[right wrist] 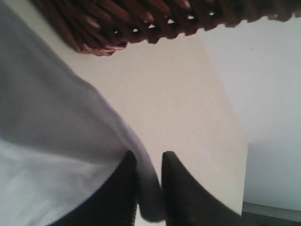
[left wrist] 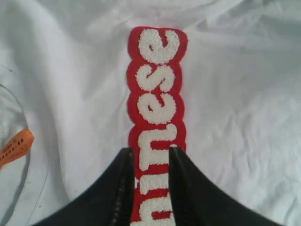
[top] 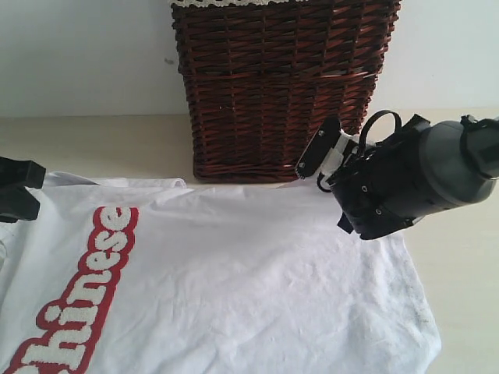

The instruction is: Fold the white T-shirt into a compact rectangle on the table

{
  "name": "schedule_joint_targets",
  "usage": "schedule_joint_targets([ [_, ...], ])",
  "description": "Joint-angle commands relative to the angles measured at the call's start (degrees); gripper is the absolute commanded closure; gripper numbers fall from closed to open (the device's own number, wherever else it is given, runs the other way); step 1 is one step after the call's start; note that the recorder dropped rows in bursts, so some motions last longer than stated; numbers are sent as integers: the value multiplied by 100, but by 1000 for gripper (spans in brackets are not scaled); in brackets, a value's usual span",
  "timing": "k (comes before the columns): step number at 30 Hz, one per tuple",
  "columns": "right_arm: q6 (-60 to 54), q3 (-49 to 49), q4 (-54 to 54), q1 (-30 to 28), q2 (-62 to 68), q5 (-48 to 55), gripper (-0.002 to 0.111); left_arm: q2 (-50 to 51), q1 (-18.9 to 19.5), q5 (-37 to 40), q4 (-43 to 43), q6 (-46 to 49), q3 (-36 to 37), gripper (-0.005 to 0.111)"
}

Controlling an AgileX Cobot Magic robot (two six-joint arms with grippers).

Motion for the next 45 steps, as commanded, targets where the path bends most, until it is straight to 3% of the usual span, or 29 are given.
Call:
schedule_joint_targets([
  [1,391,-62,-311,-56,4,218,70,-43,11,28,-132,110,-49,79],
  [5,463,-257,-15,-56,4,509,60,-43,11,115,-133,122,-49,79],
  [15,162,-730,561,-56,4,1344,60,-43,11,224,-545,477,-49,79],
  [23,-319,-764,1103,-56,-31,894,60,-43,11,237,-557,489,-49,79],
  [27,-767,-764,1609,-43,-240,620,67,-43,11,237,-581,489,-49,79],
  [30,-1317,-764,2402,-43,-549,173,80,-43,-69,291,-651,600,-49,79],
  [33,-2888,-764,3838,-43,-967,-494,89,-43,-494,480,-745,1111,-49,79],
  [37,-4981,-764,5792,-43,-1504,-636,89,114,-1539,740,-1009,1956,-49,79],
  [41,-4928,-764,6015,-43,-2140,15,89,369,-2776,737,-971,1955,-1,79],
  [45,-4614,-764,5955,-43,-2925,498,89,638,-4005,56,-1094,1945,52,79],
])
